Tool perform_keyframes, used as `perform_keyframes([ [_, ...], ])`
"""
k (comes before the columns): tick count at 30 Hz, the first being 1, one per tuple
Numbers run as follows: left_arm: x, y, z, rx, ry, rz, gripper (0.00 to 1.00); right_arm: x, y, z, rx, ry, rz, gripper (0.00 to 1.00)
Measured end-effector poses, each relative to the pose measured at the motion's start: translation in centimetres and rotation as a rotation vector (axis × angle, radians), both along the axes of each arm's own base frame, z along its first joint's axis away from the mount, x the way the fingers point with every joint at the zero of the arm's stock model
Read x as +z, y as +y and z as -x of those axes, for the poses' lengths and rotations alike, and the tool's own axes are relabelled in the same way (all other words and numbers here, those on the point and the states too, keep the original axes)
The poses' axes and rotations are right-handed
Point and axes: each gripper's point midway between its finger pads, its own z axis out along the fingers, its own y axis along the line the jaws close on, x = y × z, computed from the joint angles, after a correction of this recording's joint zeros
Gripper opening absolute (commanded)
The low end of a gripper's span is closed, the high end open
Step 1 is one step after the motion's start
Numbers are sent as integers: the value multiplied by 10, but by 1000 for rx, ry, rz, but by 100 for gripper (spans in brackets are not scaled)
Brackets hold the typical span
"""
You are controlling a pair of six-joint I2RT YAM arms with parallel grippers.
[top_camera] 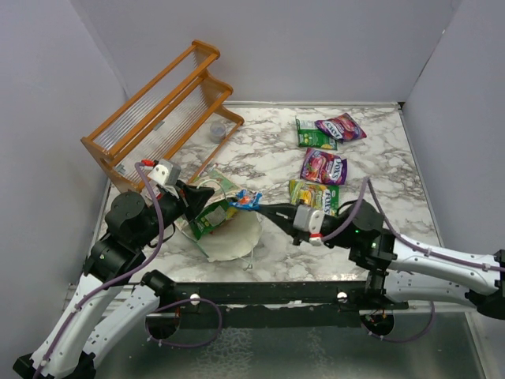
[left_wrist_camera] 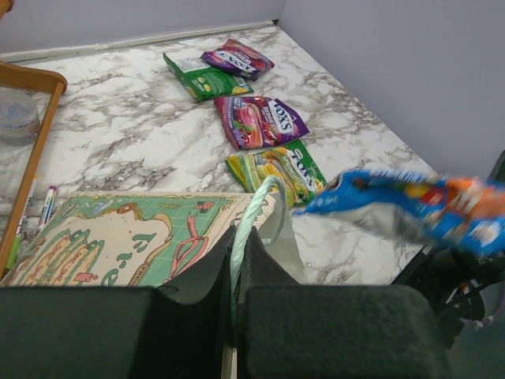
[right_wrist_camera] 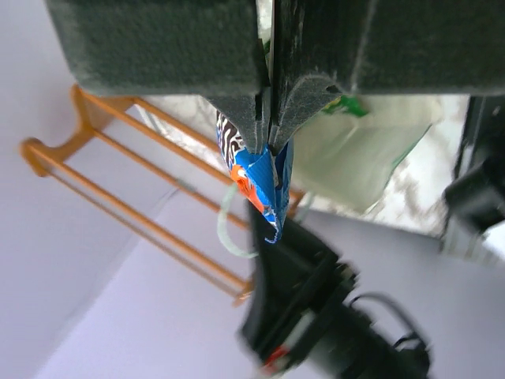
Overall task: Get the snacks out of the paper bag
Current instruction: Take out the snack from the paper bag, then place the snack at the center of the board.
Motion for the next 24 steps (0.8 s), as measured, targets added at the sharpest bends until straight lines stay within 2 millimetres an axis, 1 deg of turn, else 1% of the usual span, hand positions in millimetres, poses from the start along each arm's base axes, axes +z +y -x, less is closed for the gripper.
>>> perform_keyframes([
  [2, 0, 0, 0, 0, -2, -2, 0, 21, -13, -4, -48, 14, -78, 1],
  [3, 0, 0, 0, 0, -2, -3, 0, 34, -24, -8, -87, 17, -139, 1],
  [5, 0, 0, -1, 0, -1, -4, 0, 52, -44, -17, -166, 26, -237, 1],
  [7, -2, 0, -1, 0, 2, -6, 0, 61, -63, -33, -282, 44, -325, 1],
  [8, -2, -1, -1, 0, 4, -7, 0, 65, -76, -45, -368, 53, -375, 1],
  [9, -3, -1, -2, 0, 6, -8, 0, 64, -85, -55, -439, 62, -400, 1],
  [10, -3, -1, -2, 0, 8, -10, 0, 58, -94, -70, -537, 71, -415, 1],
  [12, -4, -2, -3, 0, 12, -12, 0, 36, -107, -100, -694, 94, -386, 1],
  [14, -6, -2, -4, 0, 17, -15, 0, 1, -121, -137, -843, 152, -317, 1],
  [15, -6, -2, -4, 0, 19, -16, 0, -19, -132, -157, -907, 195, -283, 1],
  [16, -7, -3, -5, 0, 20, -17, 0, -44, -150, -179, -985, 262, -254, 1],
  [17, -7, -3, -5, 0, 21, -17, 0, -60, -166, -193, -1038, 308, -243, 1],
  [18, -7, -3, -5, 0, 21, -17, 0, -81, -189, -209, -1106, 380, -245, 1],
  [20, -7, -3, -5, 0, 22, -18, 0, -107, -221, -224, -1187, 485, -277, 1],
  [21, -7, -3, -5, 0, 21, -18, 0, -117, -231, -230, -1201, 535, -300, 1],
  [22, -7, -3, -5, 0, 21, -18, 0, -127, -246, -237, -1222, 598, -338, 1],
  [24, -7, -3, -5, 0, 21, -18, 0, -138, -264, -248, -1224, 703, -421, 1],
])
